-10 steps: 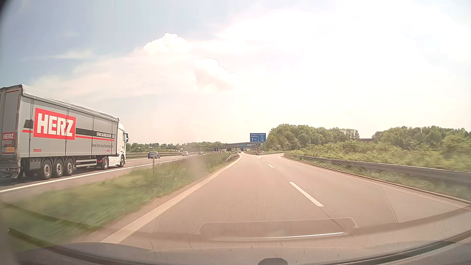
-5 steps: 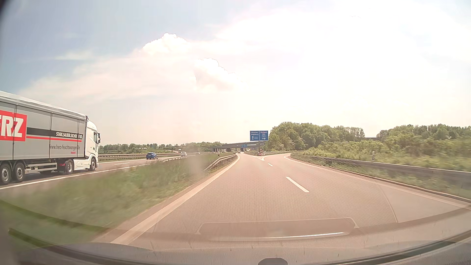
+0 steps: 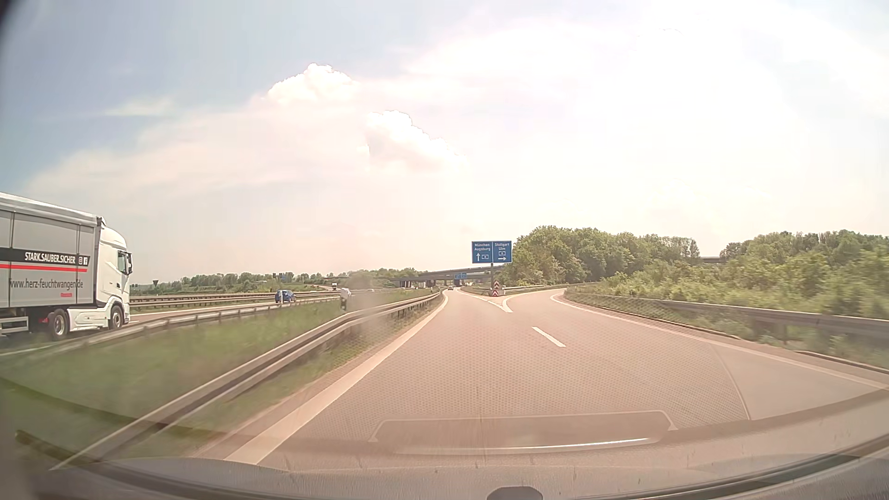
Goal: Follow the waypoints while adhering to traffic rules and regulations
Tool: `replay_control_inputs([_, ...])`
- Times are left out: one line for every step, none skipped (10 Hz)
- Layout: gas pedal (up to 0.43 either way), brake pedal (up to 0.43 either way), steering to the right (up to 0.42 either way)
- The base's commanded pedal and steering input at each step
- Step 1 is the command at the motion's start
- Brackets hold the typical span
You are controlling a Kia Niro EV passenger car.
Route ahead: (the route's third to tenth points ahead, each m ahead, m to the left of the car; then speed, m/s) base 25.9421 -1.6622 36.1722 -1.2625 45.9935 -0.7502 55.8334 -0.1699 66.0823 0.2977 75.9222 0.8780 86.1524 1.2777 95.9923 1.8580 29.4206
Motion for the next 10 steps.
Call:
replay_control_inputs([0.000, 0.000, -0.006])
replay_control_inputs([0.000, 0.000, -0.007])
replay_control_inputs([0.000, 0.000, -0.008])
replay_control_inputs([0.000, 0.000, -0.008])
replay_control_inputs([0.000, 0.000, -0.008])
replay_control_inputs([0.000, 0.000, -0.008])
replay_control_inputs([0.000, 0.000, -0.008])
replay_control_inputs([0.000, 0.000, -0.008])
replay_control_inputs([0.000, 0.000, -0.009])
replay_control_inputs([0.000, 0.000, -0.009])
